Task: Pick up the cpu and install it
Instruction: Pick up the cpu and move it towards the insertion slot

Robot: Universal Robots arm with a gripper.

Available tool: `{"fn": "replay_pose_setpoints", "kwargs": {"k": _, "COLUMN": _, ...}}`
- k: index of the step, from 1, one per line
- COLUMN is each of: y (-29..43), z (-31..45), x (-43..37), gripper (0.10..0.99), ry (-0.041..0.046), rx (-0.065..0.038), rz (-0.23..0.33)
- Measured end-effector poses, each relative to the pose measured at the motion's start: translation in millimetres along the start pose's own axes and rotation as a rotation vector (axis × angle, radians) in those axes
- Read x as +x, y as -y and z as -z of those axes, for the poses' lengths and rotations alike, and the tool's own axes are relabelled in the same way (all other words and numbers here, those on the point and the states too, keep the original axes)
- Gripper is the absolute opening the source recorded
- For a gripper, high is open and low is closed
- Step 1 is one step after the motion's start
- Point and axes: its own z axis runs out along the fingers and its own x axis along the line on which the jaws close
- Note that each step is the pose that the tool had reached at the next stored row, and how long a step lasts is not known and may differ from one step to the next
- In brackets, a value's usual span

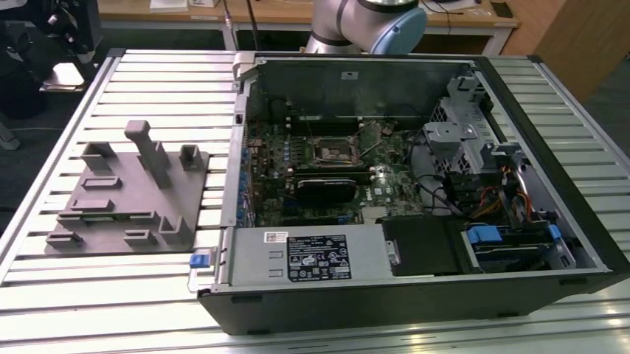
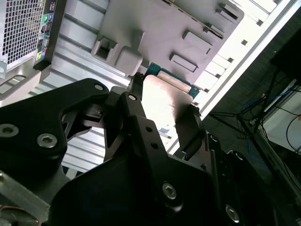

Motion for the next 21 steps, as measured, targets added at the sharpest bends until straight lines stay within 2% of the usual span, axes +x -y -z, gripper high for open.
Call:
{"fn": "replay_pose_setpoints", "kwargs": {"k": 14, "y": -0.3, "z": 0.0, "x": -6.7, "gripper": 0.529, "ry": 0.0, "rx": 0.0, "rz": 0.0}}
{"fn": "replay_pose_setpoints", "kwargs": {"k": 21, "y": -0.7, "z": 0.1, "x": -16.7, "gripper": 0.529, "ry": -0.0001, "rx": 0.0, "rz": 0.0}}
